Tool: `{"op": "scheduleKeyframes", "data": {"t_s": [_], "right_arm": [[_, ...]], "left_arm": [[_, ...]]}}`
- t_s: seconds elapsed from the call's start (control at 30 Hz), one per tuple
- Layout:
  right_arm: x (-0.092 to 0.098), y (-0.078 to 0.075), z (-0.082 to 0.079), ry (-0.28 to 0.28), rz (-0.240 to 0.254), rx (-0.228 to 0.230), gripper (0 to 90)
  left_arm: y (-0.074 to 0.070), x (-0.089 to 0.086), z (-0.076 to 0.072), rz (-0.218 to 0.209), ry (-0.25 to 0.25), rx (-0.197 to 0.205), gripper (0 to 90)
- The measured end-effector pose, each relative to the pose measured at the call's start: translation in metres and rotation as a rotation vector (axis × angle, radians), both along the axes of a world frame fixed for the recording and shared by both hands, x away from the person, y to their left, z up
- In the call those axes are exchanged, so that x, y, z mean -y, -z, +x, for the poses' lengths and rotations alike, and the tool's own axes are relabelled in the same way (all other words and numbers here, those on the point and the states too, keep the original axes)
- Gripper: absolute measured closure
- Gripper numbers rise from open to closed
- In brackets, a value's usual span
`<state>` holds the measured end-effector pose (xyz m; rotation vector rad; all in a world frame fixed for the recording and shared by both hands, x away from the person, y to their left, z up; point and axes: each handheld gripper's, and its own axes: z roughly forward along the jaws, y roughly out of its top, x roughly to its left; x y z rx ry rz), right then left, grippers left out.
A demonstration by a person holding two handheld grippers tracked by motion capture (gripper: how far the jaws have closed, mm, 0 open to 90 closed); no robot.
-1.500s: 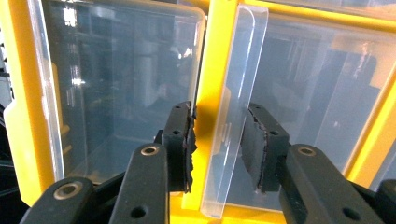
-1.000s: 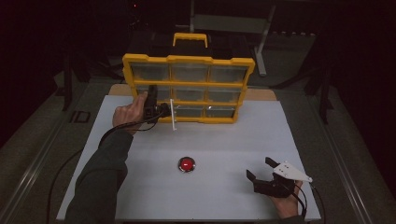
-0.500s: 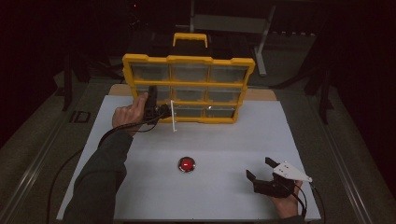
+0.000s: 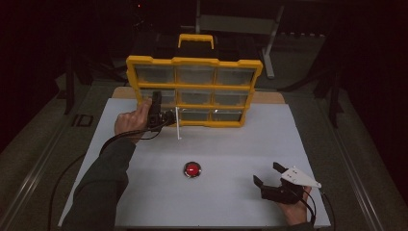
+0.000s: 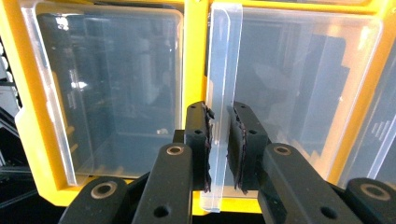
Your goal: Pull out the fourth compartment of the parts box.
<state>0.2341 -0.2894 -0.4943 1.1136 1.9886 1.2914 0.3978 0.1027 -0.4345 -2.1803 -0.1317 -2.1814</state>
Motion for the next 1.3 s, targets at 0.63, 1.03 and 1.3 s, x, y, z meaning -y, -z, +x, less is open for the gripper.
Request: {"op": "scheduleKeyframes", "data": {"t_s": [0.63, 1.03, 1.3], "right_arm": [[0.000, 0.000, 0.000, -0.001, 0.003, 0.000, 9.5], [0.000, 0.000, 0.000, -0.001, 0.007, 0.002, 9.5], [0.000, 0.000, 0.000, -0.002, 0.007, 0.000, 9.5]], "left_arm": [[0.000, -0.001, -0.014, 0.011, 0.007, -0.001, 79.8], [0.001, -0.001, -0.025, 0.017, 0.013, 0.006, 79.9], [0.001, -0.001, -0.032, 0.028, 0.018, 0.009, 80.0]]}}
